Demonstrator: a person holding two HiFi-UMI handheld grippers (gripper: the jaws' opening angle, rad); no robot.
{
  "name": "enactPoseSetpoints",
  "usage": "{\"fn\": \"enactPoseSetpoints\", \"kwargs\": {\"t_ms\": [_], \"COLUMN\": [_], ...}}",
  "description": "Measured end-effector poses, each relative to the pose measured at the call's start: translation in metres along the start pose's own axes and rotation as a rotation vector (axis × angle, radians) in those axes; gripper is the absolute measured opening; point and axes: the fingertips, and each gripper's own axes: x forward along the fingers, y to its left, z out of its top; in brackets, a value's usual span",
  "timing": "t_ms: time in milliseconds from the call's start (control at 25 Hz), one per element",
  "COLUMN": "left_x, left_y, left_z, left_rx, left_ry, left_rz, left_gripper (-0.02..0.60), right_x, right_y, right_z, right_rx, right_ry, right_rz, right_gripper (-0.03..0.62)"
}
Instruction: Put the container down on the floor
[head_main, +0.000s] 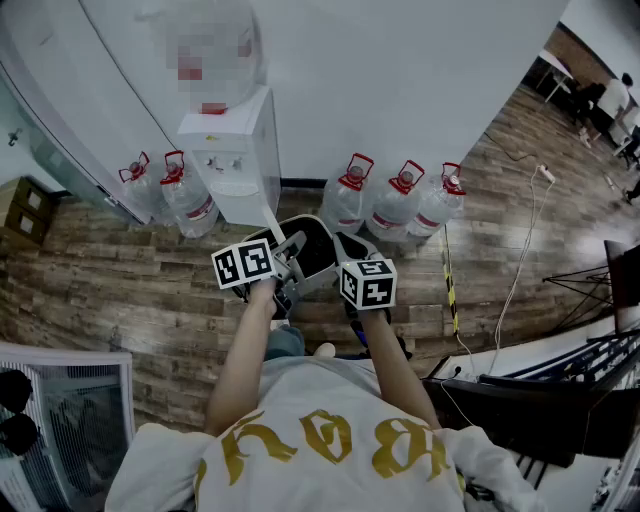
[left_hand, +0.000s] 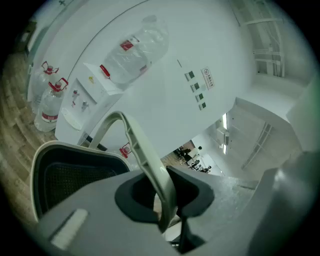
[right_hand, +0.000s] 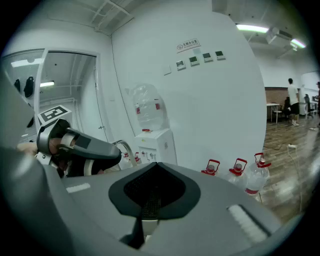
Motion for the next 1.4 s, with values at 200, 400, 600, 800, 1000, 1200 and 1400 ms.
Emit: {"fn": "enactPoseSetpoints", "kwargs": {"t_ms": [200, 400, 600, 800, 1000, 1200, 1400], "left_x": [-0.002, -0.009, -0.016, -0.02, -0.019, -0.009, 0.012], "left_y": [0.007, 0.011, 0.011, 0.01, 0.011, 0.019, 0.034], "left_z": [0.001, 0.001, -0.001, -0.001, 0.002, 0.017, 0.025], "left_rx": [0.002, 0.0, 0.0, 0.003, 0.005, 0.001, -0.021], "left_ry": [-0.01, -0.017, -0.029, -0.037, -0.039, -0.039, -0.021], "left_rz": [0.016, 0.029, 0.042, 0.048, 0.05, 0.051, 0.048], "left_gripper": [0.052, 0.052, 0.052, 0.052, 0.052, 0.052, 0.052], "right_x": [0.0, -0.001, -0.006, -0.007, -0.005, 0.008, 0.027], "right_y": [0.003, 0.006, 0.005, 0.005, 0.002, -0.007, -0.023], "right_z": [-0.002, 0.001, 0.003, 0.01, 0.011, 0.016, 0.014], "right_rx": [-0.005, -0.012, 0.011, 0.008, 0.008, 0.017, 0.04], "right_ry": [-0.001, -0.008, -0.038, -0.065, -0.063, -0.054, -0.031], "right_rz": [0.007, 0.011, 0.01, 0.011, 0.011, 0.007, -0.009], "right_gripper": [0.029, 0.029, 0.029, 0.029, 0.029, 0.03, 0.029]}}
